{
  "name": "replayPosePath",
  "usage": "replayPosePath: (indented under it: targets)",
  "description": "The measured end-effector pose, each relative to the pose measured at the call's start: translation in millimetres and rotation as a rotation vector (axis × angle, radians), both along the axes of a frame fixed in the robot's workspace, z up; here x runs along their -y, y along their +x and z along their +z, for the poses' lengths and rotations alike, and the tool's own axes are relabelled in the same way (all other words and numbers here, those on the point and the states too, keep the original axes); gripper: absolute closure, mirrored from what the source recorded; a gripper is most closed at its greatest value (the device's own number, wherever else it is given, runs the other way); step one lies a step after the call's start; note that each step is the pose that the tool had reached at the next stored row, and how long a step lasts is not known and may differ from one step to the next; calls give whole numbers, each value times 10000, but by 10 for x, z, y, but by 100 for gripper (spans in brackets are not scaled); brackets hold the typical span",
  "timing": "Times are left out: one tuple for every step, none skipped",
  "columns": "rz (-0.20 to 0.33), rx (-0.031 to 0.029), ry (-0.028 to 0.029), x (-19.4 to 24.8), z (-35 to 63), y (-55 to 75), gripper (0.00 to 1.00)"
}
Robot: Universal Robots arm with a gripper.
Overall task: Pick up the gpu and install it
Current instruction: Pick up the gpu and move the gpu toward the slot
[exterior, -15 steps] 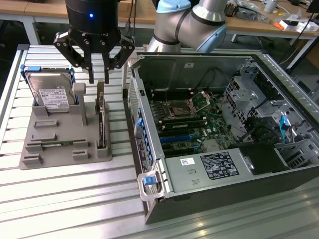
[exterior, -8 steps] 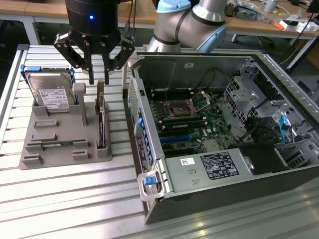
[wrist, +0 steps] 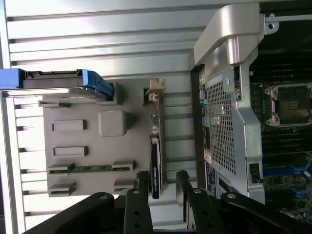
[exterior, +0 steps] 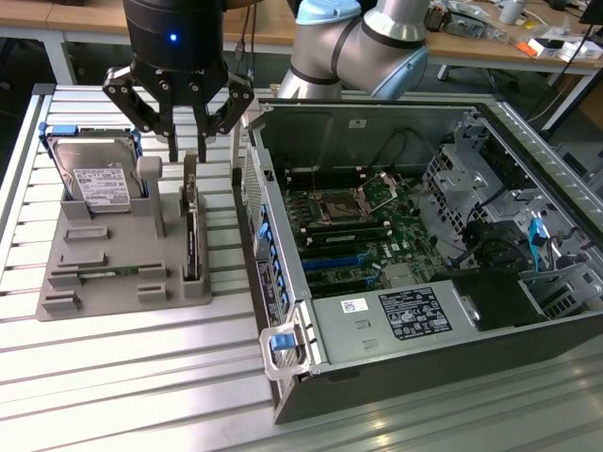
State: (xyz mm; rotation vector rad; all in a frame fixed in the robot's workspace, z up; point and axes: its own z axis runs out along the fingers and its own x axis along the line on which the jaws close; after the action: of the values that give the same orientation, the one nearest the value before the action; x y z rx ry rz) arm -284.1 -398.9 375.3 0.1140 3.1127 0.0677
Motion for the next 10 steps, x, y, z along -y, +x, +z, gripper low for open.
replayPosePath:
  targets:
    - [0, 0, 0, 0, -5, 0, 64]
    - [0, 0, 0, 0, -8, 0, 64]
    - [0, 0, 0, 0, -11, 0, 64]
    - [0, 0, 0, 0, -15, 0, 64]
    - [0, 0, 0, 0, -21, 0, 64]
    - [0, -1, -1, 0, -24, 0, 64]
    - [0, 0, 0, 0, -30, 0, 64]
    - [1, 0, 0, 0, -33, 0, 64]
    - [0, -1, -1, 0, -34, 0, 64]
    - [0, 0, 0, 0, -39, 0, 64]
